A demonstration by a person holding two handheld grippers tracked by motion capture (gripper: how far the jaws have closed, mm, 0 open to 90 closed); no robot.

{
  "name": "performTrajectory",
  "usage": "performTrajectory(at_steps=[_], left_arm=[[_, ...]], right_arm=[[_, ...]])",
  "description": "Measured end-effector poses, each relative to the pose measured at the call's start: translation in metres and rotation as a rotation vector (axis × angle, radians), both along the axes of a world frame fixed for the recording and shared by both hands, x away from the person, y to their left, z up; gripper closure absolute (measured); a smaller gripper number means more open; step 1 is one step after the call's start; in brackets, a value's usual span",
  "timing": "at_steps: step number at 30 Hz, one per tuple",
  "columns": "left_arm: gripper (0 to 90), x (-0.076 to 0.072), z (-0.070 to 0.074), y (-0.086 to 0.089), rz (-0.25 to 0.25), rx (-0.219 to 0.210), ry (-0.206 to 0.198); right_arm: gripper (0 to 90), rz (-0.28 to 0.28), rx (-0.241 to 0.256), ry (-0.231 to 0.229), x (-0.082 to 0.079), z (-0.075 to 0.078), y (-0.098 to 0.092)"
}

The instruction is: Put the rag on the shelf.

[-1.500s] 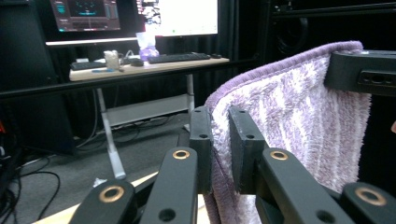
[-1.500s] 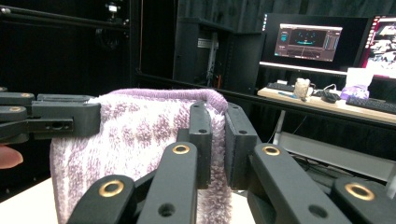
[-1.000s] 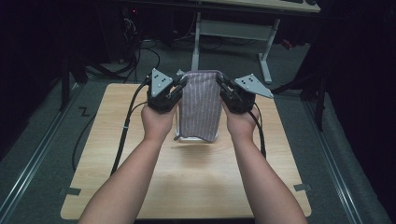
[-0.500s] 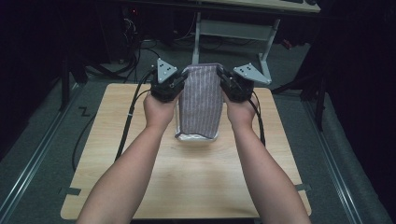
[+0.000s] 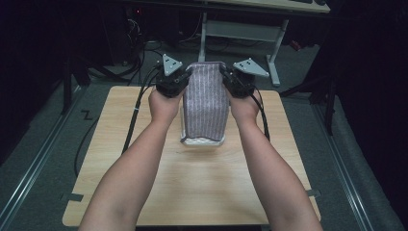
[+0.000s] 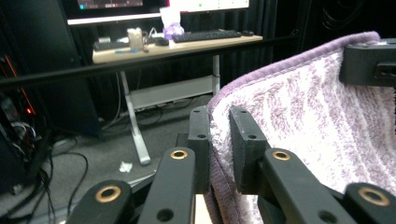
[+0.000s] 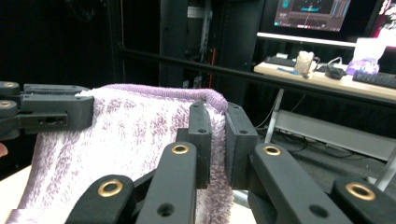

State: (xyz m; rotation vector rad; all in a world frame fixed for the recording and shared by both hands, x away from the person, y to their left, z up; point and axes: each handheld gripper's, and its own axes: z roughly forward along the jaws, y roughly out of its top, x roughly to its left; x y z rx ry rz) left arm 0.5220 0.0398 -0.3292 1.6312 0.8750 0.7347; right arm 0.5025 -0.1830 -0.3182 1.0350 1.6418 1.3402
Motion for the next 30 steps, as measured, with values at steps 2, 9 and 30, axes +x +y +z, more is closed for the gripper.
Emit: performTrajectory(at_steps=[2, 9, 30], left_arm=[[79.1, 0.002, -0.004, -0.002, 0.004, 0.010, 0.012], [77.7, 0.010, -0.013, -0.006, 0.003, 0.034, 0.042], [46.7, 0.001, -0.024, 0.009, 0.013, -0.015, 0.142]], right_arm=[[82.9, -0.011, -0.021, 0.023, 0.005, -0.007, 0.000], [82.5, -0.018, -0.045, 0.067, 0.013, -0.017, -0.003], [55.1, -0.038, -0.084, 0.171, 0.013, -0.029, -0.008]])
